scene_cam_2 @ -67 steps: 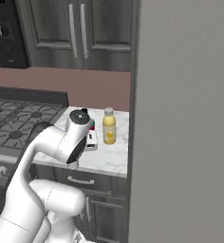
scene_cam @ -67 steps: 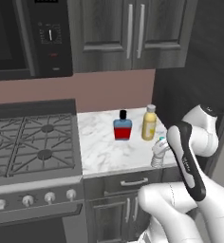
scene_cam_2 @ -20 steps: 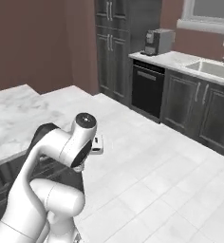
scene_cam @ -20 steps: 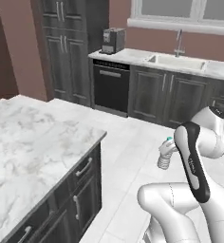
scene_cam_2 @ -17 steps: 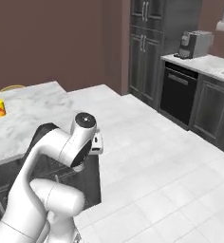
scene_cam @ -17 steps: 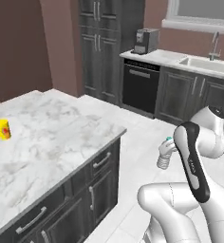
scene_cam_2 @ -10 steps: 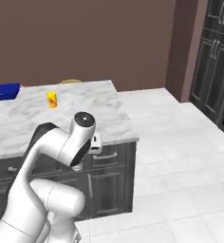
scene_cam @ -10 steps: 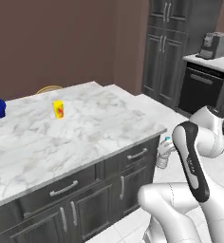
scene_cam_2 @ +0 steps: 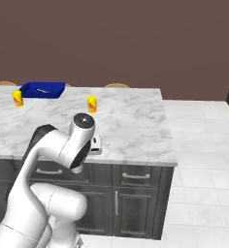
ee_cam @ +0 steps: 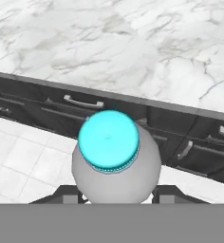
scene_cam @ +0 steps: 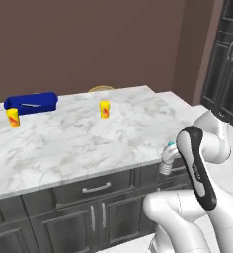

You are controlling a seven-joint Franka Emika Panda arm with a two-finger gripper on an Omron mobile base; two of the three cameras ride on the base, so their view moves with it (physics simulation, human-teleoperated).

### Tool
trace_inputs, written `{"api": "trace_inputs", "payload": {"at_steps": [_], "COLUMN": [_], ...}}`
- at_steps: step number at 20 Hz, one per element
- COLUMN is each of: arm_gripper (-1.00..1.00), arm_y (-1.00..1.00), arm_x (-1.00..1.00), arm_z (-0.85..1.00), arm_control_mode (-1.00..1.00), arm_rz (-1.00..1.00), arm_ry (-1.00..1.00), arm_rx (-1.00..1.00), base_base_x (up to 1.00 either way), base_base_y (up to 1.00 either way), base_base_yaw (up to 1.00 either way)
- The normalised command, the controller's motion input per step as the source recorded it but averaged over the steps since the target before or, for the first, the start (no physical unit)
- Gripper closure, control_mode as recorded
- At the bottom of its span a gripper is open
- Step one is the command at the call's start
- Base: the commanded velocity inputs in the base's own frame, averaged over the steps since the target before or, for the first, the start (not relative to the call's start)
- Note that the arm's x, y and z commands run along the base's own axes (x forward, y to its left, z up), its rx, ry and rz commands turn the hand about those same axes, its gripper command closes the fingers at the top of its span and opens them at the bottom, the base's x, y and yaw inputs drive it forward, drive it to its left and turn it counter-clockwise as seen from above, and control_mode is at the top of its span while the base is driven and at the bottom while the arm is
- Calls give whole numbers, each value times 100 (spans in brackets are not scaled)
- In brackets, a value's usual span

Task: Place the drinks on the dining counter in a tight cluster.

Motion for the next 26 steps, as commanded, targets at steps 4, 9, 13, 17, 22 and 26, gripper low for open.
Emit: {"api": "trace_inputs", "payload": {"at_steps": [4, 9, 13, 17, 22, 26], "arm_gripper": [100, 100, 100, 100, 100, 100], "arm_y": [0, 0, 0, 0, 0, 0], "arm_x": [0, 0, 0, 0, 0, 0], "arm_z": [0, 0, 0, 0, 0, 0], "arm_control_mode": [100, 100, 100, 100, 100, 100], "arm_rz": [0, 0, 0, 0, 0, 0], "arm_ry": [0, 0, 0, 0, 0, 0], "arm_rx": [0, 0, 0, 0, 0, 0], "base_base_x": [47, 48, 47, 50, 25, 15], "base_base_y": [-9, -13, -12, -9, -1, 0], "base_base_yaw": [26, 19, 16, 13, 1, 0]}}
